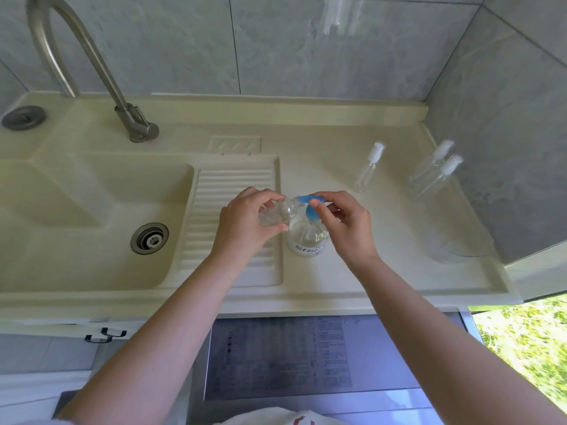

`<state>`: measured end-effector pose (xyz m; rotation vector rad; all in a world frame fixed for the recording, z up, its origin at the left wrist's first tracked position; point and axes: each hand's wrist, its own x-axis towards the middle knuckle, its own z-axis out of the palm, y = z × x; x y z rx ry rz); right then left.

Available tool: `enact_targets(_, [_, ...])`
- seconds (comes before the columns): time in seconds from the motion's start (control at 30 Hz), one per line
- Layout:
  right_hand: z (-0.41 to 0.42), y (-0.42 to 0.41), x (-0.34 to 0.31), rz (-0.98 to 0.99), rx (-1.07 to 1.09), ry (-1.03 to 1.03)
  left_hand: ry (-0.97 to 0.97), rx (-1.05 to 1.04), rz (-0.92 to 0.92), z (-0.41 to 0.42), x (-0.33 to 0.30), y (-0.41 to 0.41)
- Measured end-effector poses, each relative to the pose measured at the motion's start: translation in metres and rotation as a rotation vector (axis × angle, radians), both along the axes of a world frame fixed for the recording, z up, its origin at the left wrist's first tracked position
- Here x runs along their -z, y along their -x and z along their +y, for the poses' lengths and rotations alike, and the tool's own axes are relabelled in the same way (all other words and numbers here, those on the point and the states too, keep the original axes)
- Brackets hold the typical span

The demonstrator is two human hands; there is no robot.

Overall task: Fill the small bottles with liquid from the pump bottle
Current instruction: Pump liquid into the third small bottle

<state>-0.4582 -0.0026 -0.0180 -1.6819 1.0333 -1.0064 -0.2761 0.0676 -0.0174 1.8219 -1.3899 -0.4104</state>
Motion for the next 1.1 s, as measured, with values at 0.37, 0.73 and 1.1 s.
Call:
enact_targets(0.37, [0.000, 0.001, -0.008, -0.070, 0.067, -0.420, 0.018, 0.036, -0.023, -0.005, 0.001, -0.007])
enact_targets(0.73, [0.005, -0.011, 0.000, -0.068, -0.057, -0.591, 0.029, 0.048, -0.020, -0.007, 0.005, -0.008])
enact_targets(1.1, [0.004, -0.019, 0.001, -0.022, -0.071, -0.578, 0.034, 0.049, -0.016, -0.007, 0.010, -0.010])
